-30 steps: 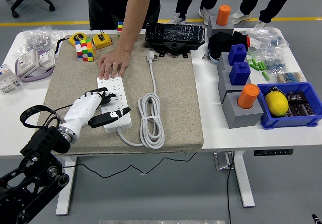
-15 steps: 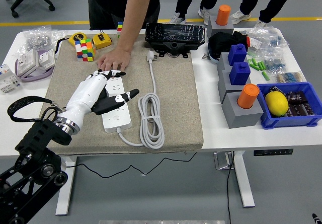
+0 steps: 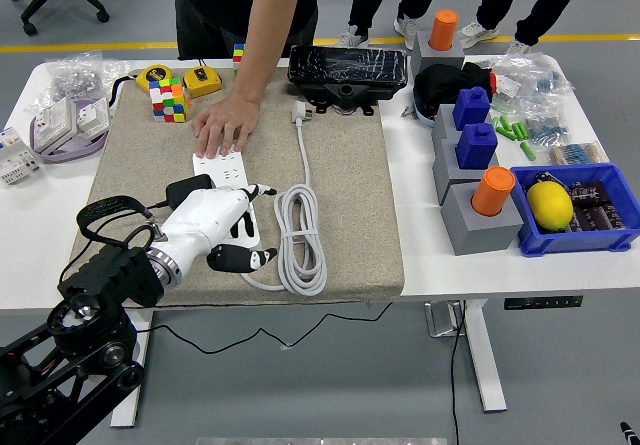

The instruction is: Pick up the plug,place it near the board,insert it into the board,press the button

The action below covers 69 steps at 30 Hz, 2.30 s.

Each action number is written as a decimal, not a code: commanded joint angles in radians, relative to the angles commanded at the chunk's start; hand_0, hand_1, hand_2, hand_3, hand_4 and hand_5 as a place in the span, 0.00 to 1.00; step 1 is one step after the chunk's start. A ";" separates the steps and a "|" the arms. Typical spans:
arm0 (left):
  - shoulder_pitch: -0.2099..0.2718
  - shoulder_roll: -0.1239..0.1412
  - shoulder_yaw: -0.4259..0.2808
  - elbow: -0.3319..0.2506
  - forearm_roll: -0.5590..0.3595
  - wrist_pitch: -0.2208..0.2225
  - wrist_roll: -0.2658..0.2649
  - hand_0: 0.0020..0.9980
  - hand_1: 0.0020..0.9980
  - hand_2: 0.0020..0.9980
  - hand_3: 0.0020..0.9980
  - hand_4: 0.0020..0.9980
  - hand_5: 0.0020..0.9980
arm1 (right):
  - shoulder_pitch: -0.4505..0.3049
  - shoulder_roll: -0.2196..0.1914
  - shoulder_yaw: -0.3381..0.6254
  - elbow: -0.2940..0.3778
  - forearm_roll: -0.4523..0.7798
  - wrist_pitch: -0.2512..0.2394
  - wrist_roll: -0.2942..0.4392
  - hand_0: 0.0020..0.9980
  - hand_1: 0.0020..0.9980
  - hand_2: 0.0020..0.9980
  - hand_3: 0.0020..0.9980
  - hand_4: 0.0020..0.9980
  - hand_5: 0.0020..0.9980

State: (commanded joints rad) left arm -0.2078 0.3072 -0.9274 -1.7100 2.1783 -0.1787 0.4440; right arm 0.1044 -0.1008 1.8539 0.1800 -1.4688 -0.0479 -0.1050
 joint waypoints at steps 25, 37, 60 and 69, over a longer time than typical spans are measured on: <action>0.003 0.004 -0.030 0.050 0.054 -0.219 0.087 0.17 0.02 0.12 0.87 0.62 0.00 | -0.002 0.000 0.005 0.000 -0.004 0.000 0.000 0.82 0.73 0.72 0.76 1.00 1.00; 0.001 0.011 -0.018 0.059 0.057 -0.240 0.089 0.16 0.02 0.12 0.86 0.61 0.00 | -0.001 0.000 0.003 0.000 -0.002 0.000 0.001 0.82 0.73 0.72 0.76 1.00 1.00; -0.003 0.017 -0.039 0.000 0.091 -0.153 0.054 0.18 0.03 0.13 0.79 0.59 0.00 | 0.001 -0.002 0.004 0.000 -0.001 0.000 0.001 0.82 0.73 0.72 0.76 1.00 1.00; 0.001 0.018 -0.035 -0.005 0.085 -0.054 0.011 0.28 0.19 0.32 0.85 0.56 0.00 | 0.002 -0.003 0.005 0.000 -0.002 0.000 0.002 0.82 0.73 0.72 0.76 1.00 1.00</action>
State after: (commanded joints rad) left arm -0.2066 0.3247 -0.9619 -1.7148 2.2629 -0.2332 0.4548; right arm 0.1062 -0.1035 1.8587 0.1800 -1.4708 -0.0482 -0.1030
